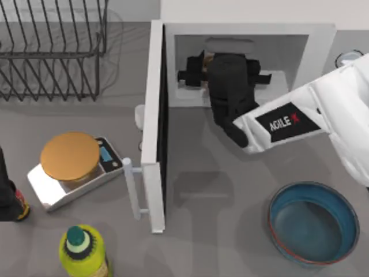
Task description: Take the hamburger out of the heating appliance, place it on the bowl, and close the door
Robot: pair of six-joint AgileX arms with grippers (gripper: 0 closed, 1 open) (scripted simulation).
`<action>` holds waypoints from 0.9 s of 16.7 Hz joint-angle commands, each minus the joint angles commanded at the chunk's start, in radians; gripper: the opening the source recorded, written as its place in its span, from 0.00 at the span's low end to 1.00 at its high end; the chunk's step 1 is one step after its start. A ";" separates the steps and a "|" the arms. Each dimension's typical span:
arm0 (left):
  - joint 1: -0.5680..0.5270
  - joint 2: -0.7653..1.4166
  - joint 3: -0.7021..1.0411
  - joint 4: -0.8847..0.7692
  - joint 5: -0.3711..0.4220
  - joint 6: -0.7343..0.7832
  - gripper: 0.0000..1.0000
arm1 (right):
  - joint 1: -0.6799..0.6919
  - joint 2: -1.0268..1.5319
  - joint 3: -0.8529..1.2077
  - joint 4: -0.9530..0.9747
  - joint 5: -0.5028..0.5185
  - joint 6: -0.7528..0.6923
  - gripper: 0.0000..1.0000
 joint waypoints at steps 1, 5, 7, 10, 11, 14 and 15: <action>0.000 0.000 0.000 0.000 0.000 0.000 1.00 | 0.018 -0.034 -0.086 0.039 0.017 0.006 0.00; 0.000 0.000 0.000 0.000 0.000 0.000 1.00 | 0.087 -0.161 -0.387 0.187 0.082 0.028 0.00; 0.000 0.000 0.000 0.000 0.000 0.000 1.00 | 0.113 -0.210 -0.482 0.244 0.107 0.036 0.00; 0.000 0.000 0.000 0.000 0.000 0.000 1.00 | 0.132 -0.247 -0.545 0.286 0.125 0.042 0.00; 0.000 0.000 0.000 0.000 0.000 0.000 1.00 | 0.133 -0.248 -0.546 0.286 0.125 0.042 0.00; 0.000 0.000 0.000 0.000 0.000 0.000 1.00 | 0.127 -0.244 -0.542 0.284 0.123 0.044 0.00; 0.000 0.000 0.000 0.000 0.000 0.000 1.00 | 0.127 -0.247 -0.541 0.282 0.123 0.044 0.00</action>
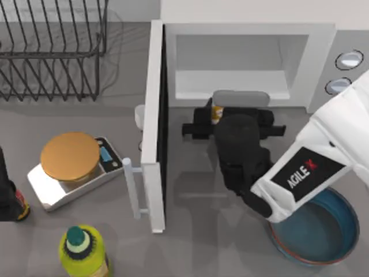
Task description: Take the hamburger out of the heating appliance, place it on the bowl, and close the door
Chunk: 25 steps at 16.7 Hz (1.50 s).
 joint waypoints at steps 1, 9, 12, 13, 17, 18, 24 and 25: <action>0.000 0.000 0.000 0.000 0.000 0.000 1.00 | 0.000 -0.012 0.001 -0.012 0.000 0.000 0.00; 0.000 0.000 0.000 0.000 0.000 0.000 1.00 | 0.000 -0.262 0.018 -0.283 -0.004 0.002 0.00; 0.000 0.000 0.000 0.000 0.000 0.000 1.00 | 0.001 -0.315 0.022 -0.339 -0.004 0.002 0.00; 0.000 0.000 0.000 0.000 0.000 0.000 1.00 | 0.001 -0.315 0.022 -0.340 -0.004 0.002 0.00; 0.000 0.000 0.000 0.000 0.000 0.000 1.00 | 0.000 -0.312 0.019 -0.337 -0.005 0.004 0.00; 0.000 0.000 0.000 0.000 0.000 0.000 1.00 | -0.002 -0.316 0.017 -0.343 -0.015 -0.003 0.00; 0.000 0.000 0.000 0.000 0.000 0.000 1.00 | -0.064 -0.365 -0.041 -0.511 -0.297 -0.207 0.00; 0.000 0.000 0.000 0.000 0.000 0.000 1.00 | -0.084 -0.381 -0.056 -0.557 -0.375 -0.269 0.00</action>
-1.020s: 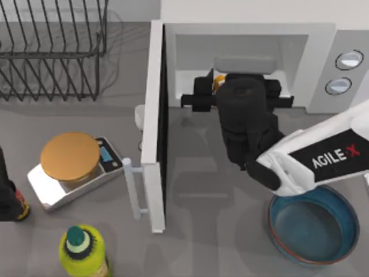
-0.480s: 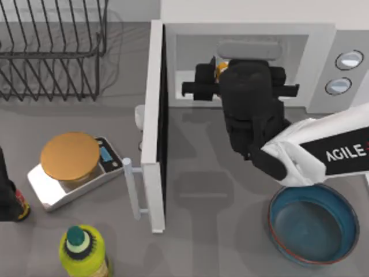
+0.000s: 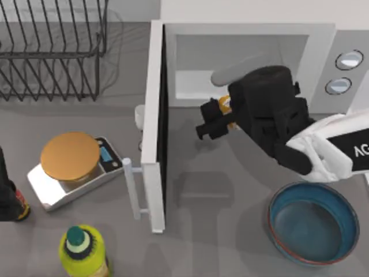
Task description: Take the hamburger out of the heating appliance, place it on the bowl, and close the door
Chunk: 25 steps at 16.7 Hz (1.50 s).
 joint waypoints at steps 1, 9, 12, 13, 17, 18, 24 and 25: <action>0.000 0.000 0.000 0.000 0.000 0.000 1.00 | -0.023 -0.018 -0.016 -0.049 -0.083 -0.068 0.00; 0.000 0.000 0.000 0.000 0.000 0.000 1.00 | -0.291 -0.198 -0.170 -0.523 -0.830 -0.750 0.00; 0.000 0.000 0.000 0.000 0.000 0.000 1.00 | -0.409 -0.260 -0.236 -0.702 -1.057 -0.995 0.00; 0.000 0.000 0.000 0.000 0.000 0.000 1.00 | -0.447 -0.279 -0.256 -0.756 -1.113 -1.067 0.00; 0.000 0.000 0.000 0.000 0.000 0.000 1.00 | -0.564 -0.341 -0.313 -0.915 -1.249 -1.270 0.00; 0.000 0.000 0.000 0.000 0.000 0.000 1.00 | -0.580 -0.350 -0.320 -0.937 -1.264 -1.295 0.00; 0.000 0.000 0.000 0.000 0.000 0.000 1.00 | -0.589 -0.353 -0.320 -0.952 -1.274 -1.312 0.00; 0.000 0.000 0.000 0.000 0.000 0.000 1.00 | -0.588 -0.352 -0.321 -0.949 -1.273 -1.310 0.00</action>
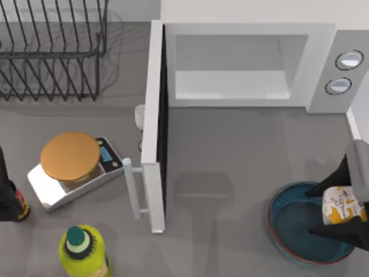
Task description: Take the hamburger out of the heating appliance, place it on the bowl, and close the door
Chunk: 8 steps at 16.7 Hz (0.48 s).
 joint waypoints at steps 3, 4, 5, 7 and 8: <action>0.000 0.000 0.000 0.000 0.000 0.000 1.00 | 0.024 0.019 -0.019 0.069 0.006 0.044 0.00; 0.000 0.000 0.000 0.000 0.000 0.000 1.00 | 0.037 0.029 -0.028 0.110 0.009 0.069 0.00; 0.000 0.000 0.000 0.000 0.000 0.000 1.00 | 0.052 0.038 -0.037 0.157 0.012 0.095 0.00; 0.000 0.000 0.000 0.000 0.000 0.000 1.00 | 0.083 0.057 -0.056 0.256 0.017 0.151 0.00; 0.000 0.000 0.000 0.000 0.000 0.000 1.00 | 0.097 0.067 -0.065 0.301 0.020 0.177 0.00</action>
